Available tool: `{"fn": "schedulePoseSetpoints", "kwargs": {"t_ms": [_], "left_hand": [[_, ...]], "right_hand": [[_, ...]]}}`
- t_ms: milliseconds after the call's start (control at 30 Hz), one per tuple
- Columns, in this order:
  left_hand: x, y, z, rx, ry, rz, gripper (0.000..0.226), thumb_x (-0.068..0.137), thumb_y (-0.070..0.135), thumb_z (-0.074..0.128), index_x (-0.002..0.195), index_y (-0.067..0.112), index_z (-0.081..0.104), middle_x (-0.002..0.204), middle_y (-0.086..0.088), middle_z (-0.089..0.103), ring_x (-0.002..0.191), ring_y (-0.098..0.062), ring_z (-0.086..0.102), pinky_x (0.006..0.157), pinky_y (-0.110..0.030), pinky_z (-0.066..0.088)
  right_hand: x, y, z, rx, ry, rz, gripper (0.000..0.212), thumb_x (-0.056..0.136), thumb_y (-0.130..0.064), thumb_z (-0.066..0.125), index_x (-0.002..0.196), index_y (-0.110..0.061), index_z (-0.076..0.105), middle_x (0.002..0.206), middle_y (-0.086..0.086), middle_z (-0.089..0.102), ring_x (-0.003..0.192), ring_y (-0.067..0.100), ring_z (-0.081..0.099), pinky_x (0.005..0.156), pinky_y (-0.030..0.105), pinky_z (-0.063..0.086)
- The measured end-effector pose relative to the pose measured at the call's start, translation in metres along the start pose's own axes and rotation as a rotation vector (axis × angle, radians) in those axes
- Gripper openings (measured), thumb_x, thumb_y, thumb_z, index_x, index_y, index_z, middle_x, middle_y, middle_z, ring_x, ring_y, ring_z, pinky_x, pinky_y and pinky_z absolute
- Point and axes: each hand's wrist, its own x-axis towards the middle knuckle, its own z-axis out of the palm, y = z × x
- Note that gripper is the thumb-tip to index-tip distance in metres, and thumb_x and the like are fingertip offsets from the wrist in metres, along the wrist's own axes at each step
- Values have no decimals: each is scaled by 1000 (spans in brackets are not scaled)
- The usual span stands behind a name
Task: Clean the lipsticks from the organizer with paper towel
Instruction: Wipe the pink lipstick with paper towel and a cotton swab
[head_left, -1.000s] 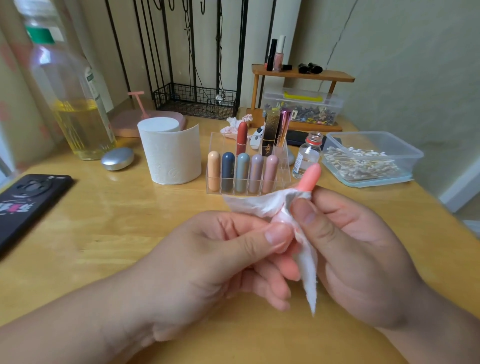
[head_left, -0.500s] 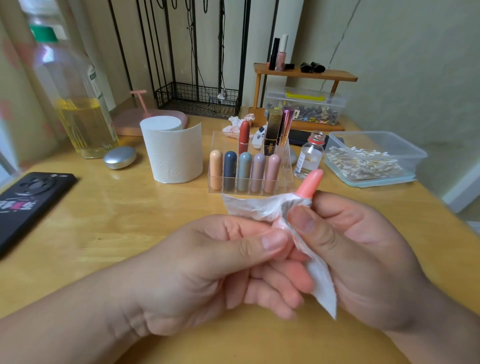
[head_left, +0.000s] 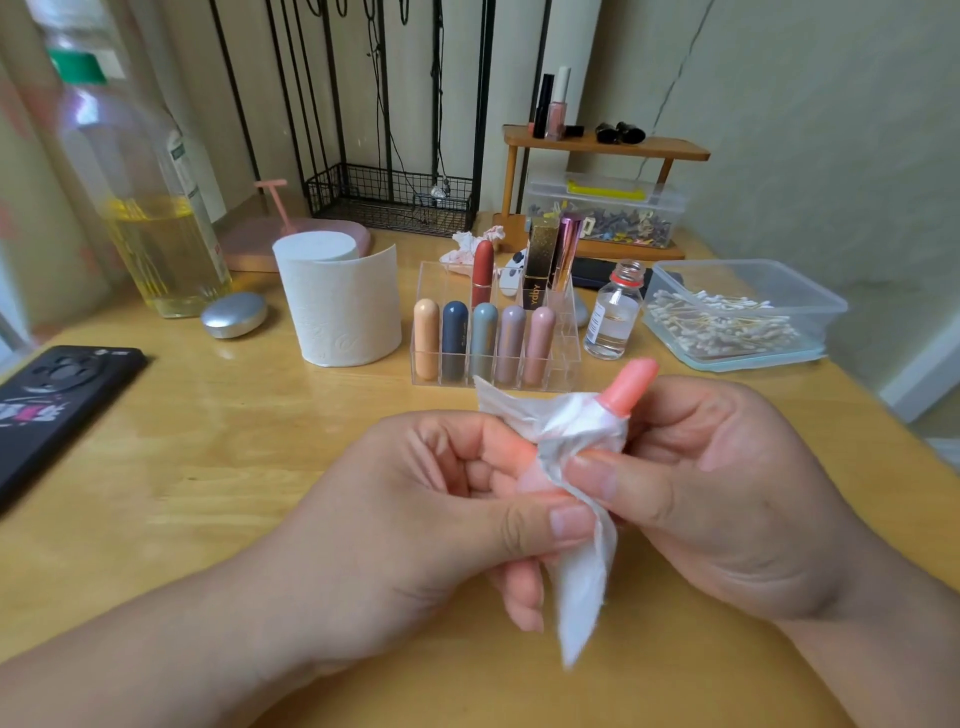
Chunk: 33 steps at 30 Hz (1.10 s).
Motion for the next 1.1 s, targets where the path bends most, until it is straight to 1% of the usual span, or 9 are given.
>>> {"fn": "schedulePoseSetpoints", "kwargs": {"t_ms": [167,267,400,533,600,767,833,967,1100], "left_hand": [[2,4,-9,-271,-331,-202,25,94,20,65,99,-4,65,90,-26,66,70,-28,68,71,-41,58],[2,4,-11,-313,-413,-260,26,99,23,57,102,-2,66,96,-27,65,77,-29,68,77,-44,58],[0,5,-3,-103,-219,-153,10,89,21,72,86,12,74,79,-18,70,62,-24,67,66,-36,58],[-8,3,13,157,100,84,12,71,14,84,75,17,73,61,-4,68,51,-18,65,54,-28,55],[-8,2,13,187,159,100,16,66,14,85,74,20,73,61,-4,69,51,-18,65,52,-24,54],[-1,6,-10,-119,-306,-208,24,91,28,68,99,5,69,93,-21,67,77,-27,63,74,-37,56],[0,6,-11,-120,-346,-221,21,95,27,62,100,8,71,94,-17,66,79,-21,60,75,-35,55],[-3,1,1,129,-73,-7,11,79,27,73,82,16,74,71,-4,67,62,-15,59,60,-27,53],[-10,-1,10,242,139,111,20,61,32,84,72,21,70,63,4,64,57,-10,54,55,-22,48]], "right_hand": [[-2,0,-2,-53,56,-17,21,64,-14,82,81,-6,73,71,23,67,64,30,65,62,36,53],[-2,3,-3,-96,96,-8,24,59,-15,80,75,-3,69,70,21,66,65,27,62,62,35,52],[0,3,-4,-30,109,-6,51,54,-18,89,80,8,54,68,18,63,60,26,61,59,33,51],[1,4,0,-97,135,-47,16,62,-16,73,74,-6,67,68,20,63,61,26,60,59,36,52],[1,4,1,-138,130,-67,14,64,-15,72,73,-6,67,68,22,64,62,25,61,59,36,53],[-1,3,-1,-87,74,-73,7,69,-9,69,74,-5,67,65,9,67,56,19,66,55,27,52],[0,2,-2,-39,17,-63,5,73,-6,66,76,-3,63,62,12,67,53,23,66,55,27,52],[1,3,-6,-55,129,-46,29,65,-12,72,81,6,56,66,13,66,60,25,64,56,34,53],[-1,5,-2,-84,129,-80,11,64,-12,72,74,-11,70,68,4,69,65,15,67,60,23,53]]}}
